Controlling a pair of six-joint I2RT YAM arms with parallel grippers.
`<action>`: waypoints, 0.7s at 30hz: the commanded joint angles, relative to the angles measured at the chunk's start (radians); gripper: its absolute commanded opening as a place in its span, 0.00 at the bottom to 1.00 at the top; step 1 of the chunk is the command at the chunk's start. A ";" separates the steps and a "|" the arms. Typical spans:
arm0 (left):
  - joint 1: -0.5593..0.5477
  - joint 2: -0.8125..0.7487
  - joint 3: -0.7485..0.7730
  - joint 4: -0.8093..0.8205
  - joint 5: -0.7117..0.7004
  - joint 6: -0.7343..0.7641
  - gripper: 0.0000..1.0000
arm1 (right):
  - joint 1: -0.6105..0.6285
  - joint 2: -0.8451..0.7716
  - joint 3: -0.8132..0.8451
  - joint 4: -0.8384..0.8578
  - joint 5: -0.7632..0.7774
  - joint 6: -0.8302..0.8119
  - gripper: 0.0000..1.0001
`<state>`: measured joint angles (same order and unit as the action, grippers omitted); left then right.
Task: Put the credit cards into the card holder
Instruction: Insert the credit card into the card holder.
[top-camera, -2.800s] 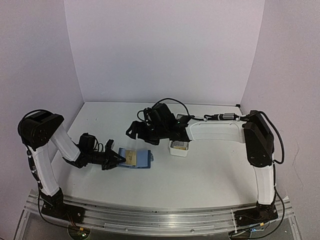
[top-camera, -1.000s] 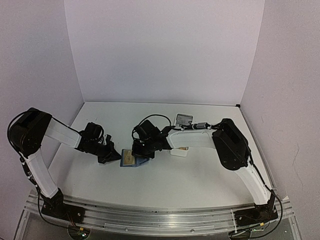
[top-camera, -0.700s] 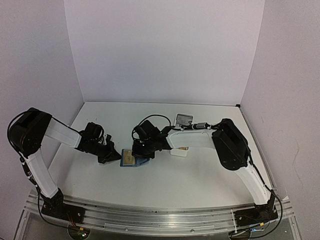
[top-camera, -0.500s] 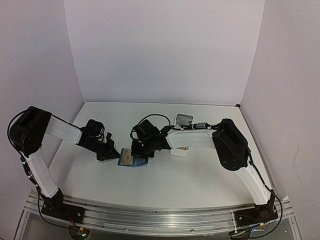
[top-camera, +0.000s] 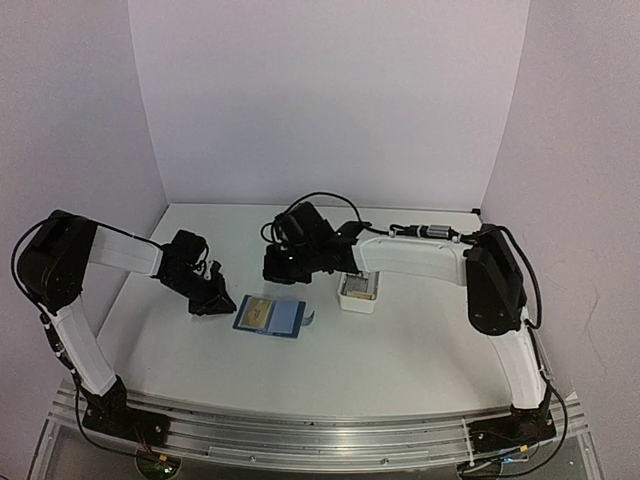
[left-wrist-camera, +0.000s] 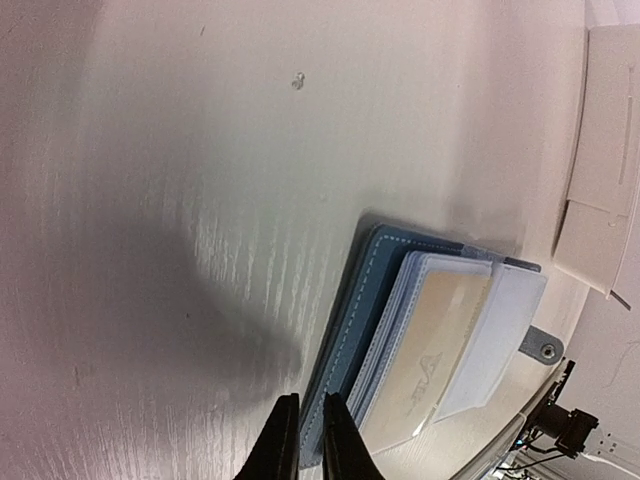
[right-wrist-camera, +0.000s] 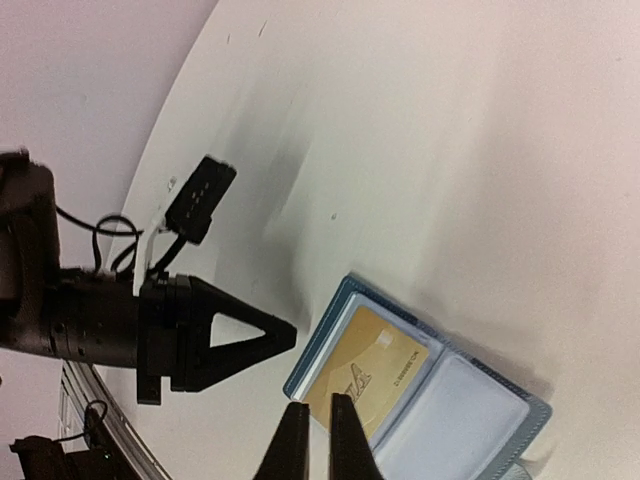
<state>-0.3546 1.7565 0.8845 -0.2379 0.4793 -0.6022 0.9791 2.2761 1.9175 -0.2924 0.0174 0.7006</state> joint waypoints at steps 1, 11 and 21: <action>0.002 -0.080 0.058 -0.057 0.001 0.014 0.11 | -0.061 -0.132 -0.030 0.006 0.061 -0.060 0.10; 0.000 -0.282 -0.017 0.339 0.226 0.171 0.95 | -0.188 -0.453 -0.280 -0.010 0.021 -0.581 0.89; -0.101 -0.265 0.033 0.347 0.552 0.860 0.82 | -0.294 -0.756 -0.682 -0.032 -0.121 -1.060 0.80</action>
<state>-0.4122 1.4670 0.8558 0.1440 0.8532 -0.1104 0.7712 1.5967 1.3064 -0.3122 -0.0063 -0.1730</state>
